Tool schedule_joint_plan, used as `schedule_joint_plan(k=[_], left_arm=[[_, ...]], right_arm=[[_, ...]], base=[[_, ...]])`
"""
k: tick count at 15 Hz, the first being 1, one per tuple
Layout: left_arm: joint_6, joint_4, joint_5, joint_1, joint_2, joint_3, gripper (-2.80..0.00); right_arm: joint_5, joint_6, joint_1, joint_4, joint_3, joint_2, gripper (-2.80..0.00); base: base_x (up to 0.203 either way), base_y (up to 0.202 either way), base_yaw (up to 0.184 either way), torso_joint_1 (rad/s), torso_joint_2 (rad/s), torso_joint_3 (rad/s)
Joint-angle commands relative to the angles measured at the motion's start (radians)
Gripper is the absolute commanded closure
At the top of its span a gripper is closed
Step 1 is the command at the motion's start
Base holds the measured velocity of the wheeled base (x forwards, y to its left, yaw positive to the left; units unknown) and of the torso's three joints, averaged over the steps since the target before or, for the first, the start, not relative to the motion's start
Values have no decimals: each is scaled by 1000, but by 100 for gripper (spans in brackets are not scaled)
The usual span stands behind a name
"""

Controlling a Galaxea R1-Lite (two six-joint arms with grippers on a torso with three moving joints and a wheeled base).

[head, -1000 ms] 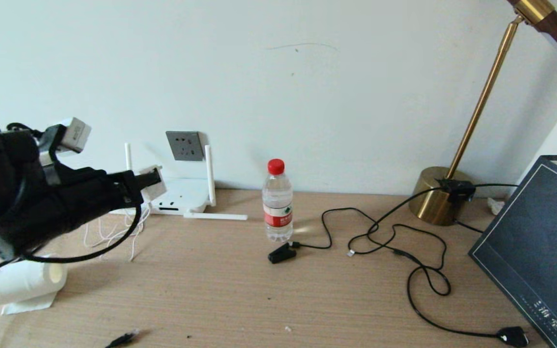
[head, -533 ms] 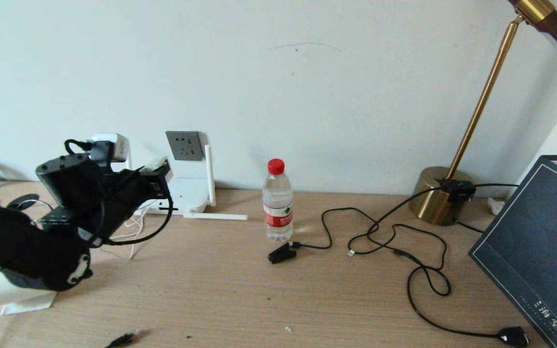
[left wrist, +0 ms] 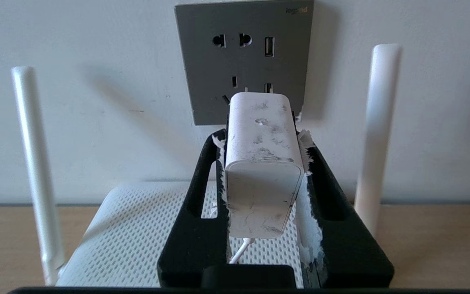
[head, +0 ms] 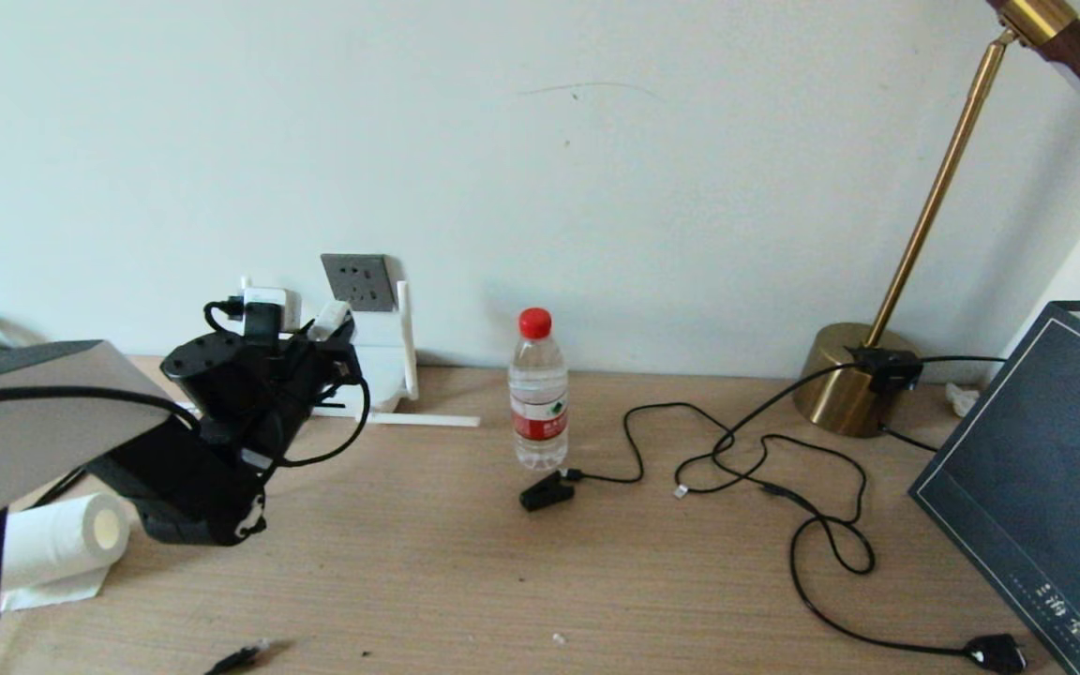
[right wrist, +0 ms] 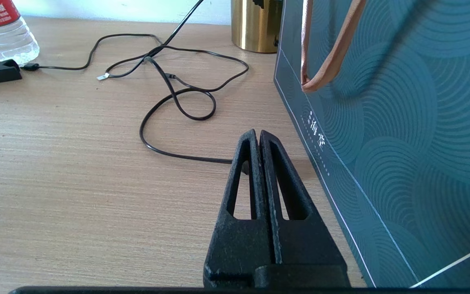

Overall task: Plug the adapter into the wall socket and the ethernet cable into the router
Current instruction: Align plug and socket

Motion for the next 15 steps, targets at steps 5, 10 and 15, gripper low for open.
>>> schedule_joint_plan(k=[5,10,15], left_arm=[[-4,-9,2,-1,63,-74,0],[-34,-9,33,-5,56,-97,0],[-79,55,51,-4,61,-201,0]], right_arm=[[0,0,1,0,0,2,0],[0,0,0,0,0,2,0],[0,0,0,0,0,2,0]], base=[[0,0,0,0,0,0],[0,0,0,0,0,0],[0,0,0,0,0,0]])
